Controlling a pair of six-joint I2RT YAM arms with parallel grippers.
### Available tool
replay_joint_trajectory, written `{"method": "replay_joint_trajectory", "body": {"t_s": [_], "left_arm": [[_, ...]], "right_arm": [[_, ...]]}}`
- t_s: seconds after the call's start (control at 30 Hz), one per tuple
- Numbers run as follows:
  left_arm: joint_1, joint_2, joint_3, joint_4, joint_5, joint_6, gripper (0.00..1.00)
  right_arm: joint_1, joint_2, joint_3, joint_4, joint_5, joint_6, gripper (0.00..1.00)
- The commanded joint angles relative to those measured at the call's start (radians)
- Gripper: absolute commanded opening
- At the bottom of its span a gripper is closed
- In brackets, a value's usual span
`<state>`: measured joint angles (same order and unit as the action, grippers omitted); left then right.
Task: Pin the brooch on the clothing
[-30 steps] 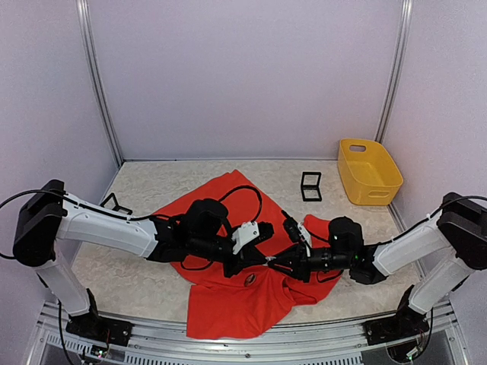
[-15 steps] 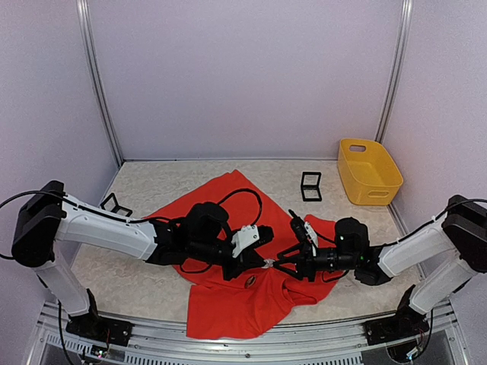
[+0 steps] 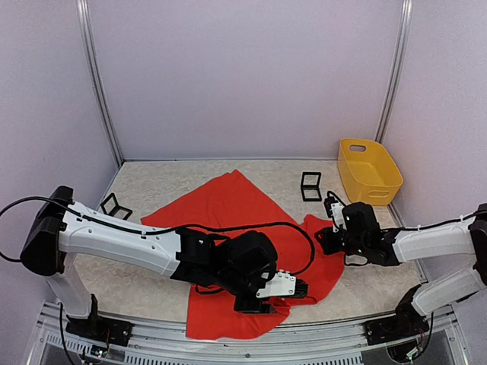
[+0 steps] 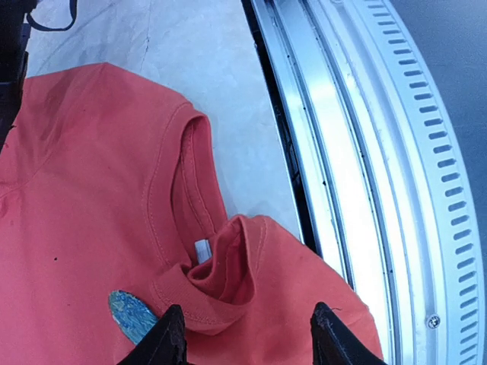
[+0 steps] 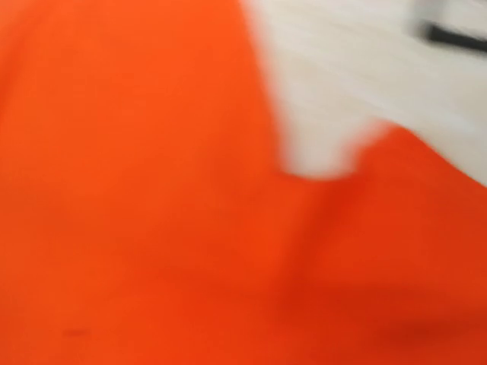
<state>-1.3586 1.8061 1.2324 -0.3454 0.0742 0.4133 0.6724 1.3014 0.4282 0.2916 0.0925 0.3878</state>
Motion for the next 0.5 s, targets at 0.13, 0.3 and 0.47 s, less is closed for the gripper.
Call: {"method": "replay_joint_trajectory", "body": {"t_s": [0.13,0.3,0.47], "left_arm": [[0.286,-0.252,-0.185,0.147,-0.015,-0.276,0.56],[0.609,-0.109,-0.234,0.17,-0.143,-0.612,0.44],[0.782,0.083,-0.208,0.183,-0.229,-0.679,0.42]], "right_arm": [[-0.136,0.121,0.108,-0.285,0.06,0.068,0.13],[-0.188,0.288,0.2,-0.318,-0.036,0.054,0.13],[-0.26,0.409,0.303,-0.343,-0.031,0.005,0.13]]}}
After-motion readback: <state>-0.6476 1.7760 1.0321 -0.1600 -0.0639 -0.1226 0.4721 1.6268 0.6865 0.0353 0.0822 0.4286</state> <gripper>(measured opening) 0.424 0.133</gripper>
